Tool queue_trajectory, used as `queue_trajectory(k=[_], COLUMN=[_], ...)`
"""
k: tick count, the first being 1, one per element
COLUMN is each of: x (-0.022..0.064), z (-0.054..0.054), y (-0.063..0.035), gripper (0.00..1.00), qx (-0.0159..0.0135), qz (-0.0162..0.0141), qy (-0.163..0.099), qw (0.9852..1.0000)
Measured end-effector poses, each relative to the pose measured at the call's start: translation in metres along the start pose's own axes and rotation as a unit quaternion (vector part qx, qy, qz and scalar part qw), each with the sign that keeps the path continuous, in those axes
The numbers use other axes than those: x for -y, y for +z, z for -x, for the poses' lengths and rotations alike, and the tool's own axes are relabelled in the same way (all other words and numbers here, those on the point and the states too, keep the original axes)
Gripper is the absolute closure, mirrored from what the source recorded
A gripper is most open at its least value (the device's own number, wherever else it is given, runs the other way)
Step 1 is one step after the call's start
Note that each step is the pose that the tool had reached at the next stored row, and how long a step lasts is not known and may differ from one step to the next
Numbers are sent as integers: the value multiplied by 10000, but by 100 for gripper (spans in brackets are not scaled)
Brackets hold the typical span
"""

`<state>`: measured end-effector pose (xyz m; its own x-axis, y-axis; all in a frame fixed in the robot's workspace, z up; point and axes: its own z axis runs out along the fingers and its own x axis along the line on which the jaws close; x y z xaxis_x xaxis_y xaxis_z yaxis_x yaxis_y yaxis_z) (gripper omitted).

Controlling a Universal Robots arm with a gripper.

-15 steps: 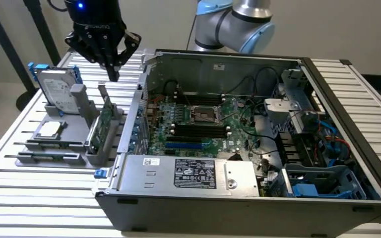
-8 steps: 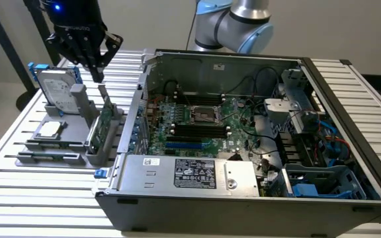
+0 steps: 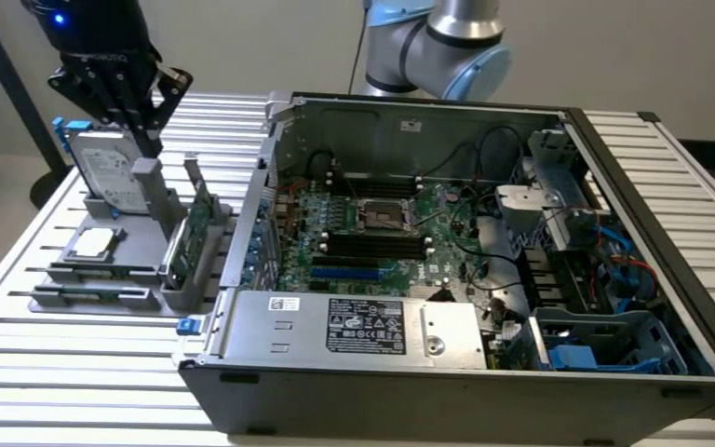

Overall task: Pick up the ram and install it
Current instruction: 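Reach for the ram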

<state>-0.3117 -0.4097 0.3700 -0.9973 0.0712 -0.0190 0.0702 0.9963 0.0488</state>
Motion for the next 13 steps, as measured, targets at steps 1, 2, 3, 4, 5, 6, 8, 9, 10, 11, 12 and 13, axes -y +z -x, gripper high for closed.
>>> queue_trajectory(k=[1, 2, 3, 4, 5, 6, 8, 9, 10, 11, 12, 13], x=[4, 8, 12, 16, 20, 24, 32, 36, 40, 44, 49, 53], z=[-44, -93, -138, -183, -228, -275, -365, -410, -455, -503, -548, -593], y=[8, 19, 30, 41, 53, 67, 95, 110, 124, 139, 153, 168], gripper=[89, 89, 89, 89, 89, 89, 89, 89, 89, 89, 89, 89], qx=[0, 0, 0, 0, 0, 0, 0, 0, 0, 0, -1, -1], qz=[0, 0, 0, 0, 0, -1, -3, -4, -4, -5, -5, -5], qy=[0, 0, 0, 0, 1, 0, 0, 0, 0, 1, 0, 0], qw=[10000, 10000, 10000, 10000, 10000, 10000, 10000, 10000, 10000, 10000, 10000, 10000])
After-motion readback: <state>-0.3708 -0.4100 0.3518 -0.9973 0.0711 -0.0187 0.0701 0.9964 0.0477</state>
